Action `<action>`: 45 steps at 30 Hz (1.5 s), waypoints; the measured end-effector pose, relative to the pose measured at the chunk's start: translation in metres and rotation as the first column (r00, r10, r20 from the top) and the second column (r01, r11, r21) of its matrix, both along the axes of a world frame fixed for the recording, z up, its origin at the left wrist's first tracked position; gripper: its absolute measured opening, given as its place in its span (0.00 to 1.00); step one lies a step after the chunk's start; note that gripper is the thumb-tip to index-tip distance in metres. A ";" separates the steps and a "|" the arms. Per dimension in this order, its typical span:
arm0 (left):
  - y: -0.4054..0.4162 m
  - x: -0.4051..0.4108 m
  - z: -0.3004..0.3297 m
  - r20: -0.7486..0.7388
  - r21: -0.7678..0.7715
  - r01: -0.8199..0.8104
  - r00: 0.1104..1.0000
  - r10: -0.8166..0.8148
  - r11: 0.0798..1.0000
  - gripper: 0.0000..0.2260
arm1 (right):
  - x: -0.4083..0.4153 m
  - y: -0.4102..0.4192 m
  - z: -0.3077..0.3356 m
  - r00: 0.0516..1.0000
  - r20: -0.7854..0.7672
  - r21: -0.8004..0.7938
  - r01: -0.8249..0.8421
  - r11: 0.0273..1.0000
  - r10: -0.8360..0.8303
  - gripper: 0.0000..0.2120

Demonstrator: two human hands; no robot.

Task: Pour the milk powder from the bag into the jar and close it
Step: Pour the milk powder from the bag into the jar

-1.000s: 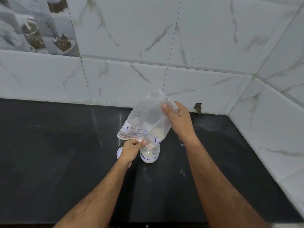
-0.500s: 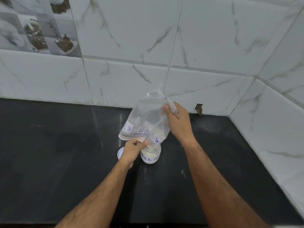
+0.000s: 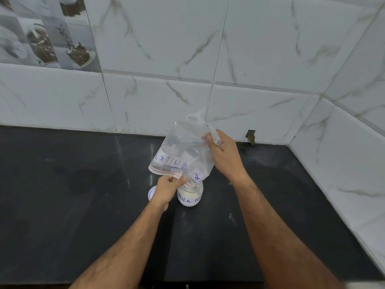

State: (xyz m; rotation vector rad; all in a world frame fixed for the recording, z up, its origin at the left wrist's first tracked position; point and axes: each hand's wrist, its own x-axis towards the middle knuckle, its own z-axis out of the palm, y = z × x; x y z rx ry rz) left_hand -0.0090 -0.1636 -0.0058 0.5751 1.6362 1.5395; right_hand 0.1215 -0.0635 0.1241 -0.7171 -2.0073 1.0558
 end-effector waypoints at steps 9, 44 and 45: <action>0.000 0.001 0.002 0.006 -0.050 -0.005 1.000 0.005 0.999 0.10 | 0.000 0.003 -0.003 1.000 -0.006 0.000 0.015 1.000 -0.015 0.08; 0.010 -0.002 0.022 -0.082 -0.003 0.045 0.996 -0.045 0.999 0.16 | 0.017 0.053 -0.048 0.919 -0.268 -0.604 0.073 0.794 -0.288 0.13; 0.011 -0.003 0.023 -0.091 0.003 0.048 0.995 -0.047 0.999 0.16 | 0.019 0.055 -0.052 0.902 -0.267 -0.661 0.086 0.745 -0.340 0.15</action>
